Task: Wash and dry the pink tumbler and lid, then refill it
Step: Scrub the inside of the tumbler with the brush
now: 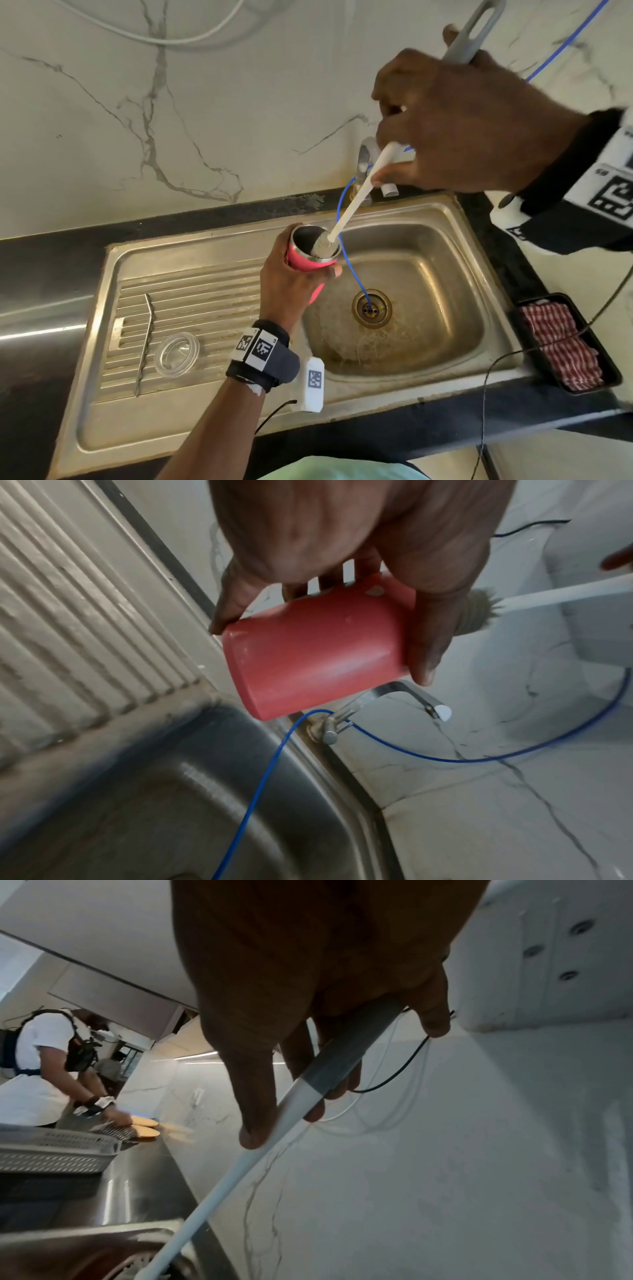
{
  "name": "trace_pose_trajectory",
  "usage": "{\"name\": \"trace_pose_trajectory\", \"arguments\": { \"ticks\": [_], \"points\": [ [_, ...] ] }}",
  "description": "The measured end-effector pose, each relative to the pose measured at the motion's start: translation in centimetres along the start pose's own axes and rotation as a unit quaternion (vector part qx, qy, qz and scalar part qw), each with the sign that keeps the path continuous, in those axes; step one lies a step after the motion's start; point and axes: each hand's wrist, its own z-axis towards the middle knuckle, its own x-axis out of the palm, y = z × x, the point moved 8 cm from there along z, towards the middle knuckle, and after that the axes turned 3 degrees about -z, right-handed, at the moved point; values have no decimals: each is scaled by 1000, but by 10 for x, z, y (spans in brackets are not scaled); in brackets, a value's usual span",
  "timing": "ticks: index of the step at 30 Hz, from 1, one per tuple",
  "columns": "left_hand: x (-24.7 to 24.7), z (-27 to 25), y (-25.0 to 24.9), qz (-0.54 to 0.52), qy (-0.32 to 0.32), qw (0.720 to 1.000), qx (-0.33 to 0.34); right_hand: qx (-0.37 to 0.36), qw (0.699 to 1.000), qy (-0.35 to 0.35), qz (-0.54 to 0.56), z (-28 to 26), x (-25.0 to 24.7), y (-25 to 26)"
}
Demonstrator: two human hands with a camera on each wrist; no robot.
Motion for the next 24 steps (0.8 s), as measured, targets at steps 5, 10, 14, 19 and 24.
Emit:
{"name": "trace_pose_trajectory", "arguments": {
  "ticks": [5, 10, 14, 19, 24],
  "points": [
    [10, 4, -16, -12, 9, 1000, 24, -11, 999, 28, -23, 5, 39, 41],
    [0, 0, 8, 9, 2, 1000, -9, -10, 1000, -10, 26, 4, 12, 15],
    [5, -1, 1, 3, 6, 1000, -6, -15, 1000, 13, -13, 9, 18, 35],
    [10, -4, -1, 13, 10, 1000, -2, -44, 998, 27, -21, 13, 39, 62],
    [3, -10, 12, 18, 2, 1000, -19, -32, 999, -21, 12, 15, 8, 30]
  ]
}}
